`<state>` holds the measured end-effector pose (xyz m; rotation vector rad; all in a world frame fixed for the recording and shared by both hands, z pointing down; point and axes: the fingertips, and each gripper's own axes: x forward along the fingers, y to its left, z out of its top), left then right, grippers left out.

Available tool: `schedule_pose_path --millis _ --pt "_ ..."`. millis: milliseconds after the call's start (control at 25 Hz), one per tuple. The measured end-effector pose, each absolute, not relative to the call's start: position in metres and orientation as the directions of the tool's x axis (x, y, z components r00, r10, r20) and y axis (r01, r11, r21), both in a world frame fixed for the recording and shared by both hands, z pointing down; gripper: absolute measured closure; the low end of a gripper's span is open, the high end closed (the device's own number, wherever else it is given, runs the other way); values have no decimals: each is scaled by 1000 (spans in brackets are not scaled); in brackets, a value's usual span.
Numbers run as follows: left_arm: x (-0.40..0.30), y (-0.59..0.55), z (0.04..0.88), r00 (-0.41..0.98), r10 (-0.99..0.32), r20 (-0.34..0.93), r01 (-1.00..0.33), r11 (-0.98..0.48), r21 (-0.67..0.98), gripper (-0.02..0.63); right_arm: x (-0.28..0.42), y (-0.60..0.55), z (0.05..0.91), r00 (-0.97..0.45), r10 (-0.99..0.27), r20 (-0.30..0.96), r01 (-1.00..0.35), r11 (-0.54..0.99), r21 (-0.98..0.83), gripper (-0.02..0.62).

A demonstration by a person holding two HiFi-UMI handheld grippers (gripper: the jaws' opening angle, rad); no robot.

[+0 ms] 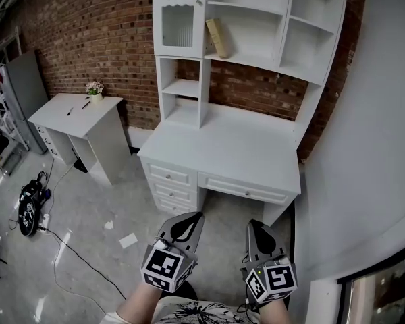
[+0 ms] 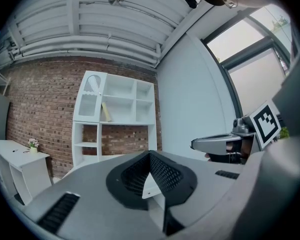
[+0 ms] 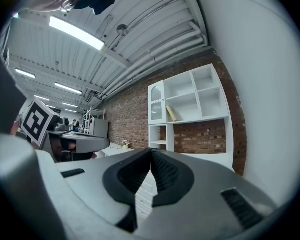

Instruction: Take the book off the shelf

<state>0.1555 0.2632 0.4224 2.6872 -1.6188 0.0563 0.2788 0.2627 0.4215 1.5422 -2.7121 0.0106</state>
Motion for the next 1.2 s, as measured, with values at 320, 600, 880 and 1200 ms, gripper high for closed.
schedule_pose_path --millis 320,600,880,1200 --pt "133 216 432 456 -889 39 -889 -457 -9 594 257 215 427 -518 -855 33 -855 519 11 589" --pt "85 134 427 491 -870 35 -871 -491 3 594 205 137 421 -490 -870 47 -871 491 21 589" --pt "6 36 419 528 -849 33 -850 -527 26 594 139 41 411 -415 -908 57 -908 417 31 589" --pt "-83 -73 403 545 -838 19 -838 -544 39 594 69 -58 396 -350 -936 49 -935 351 40 589"
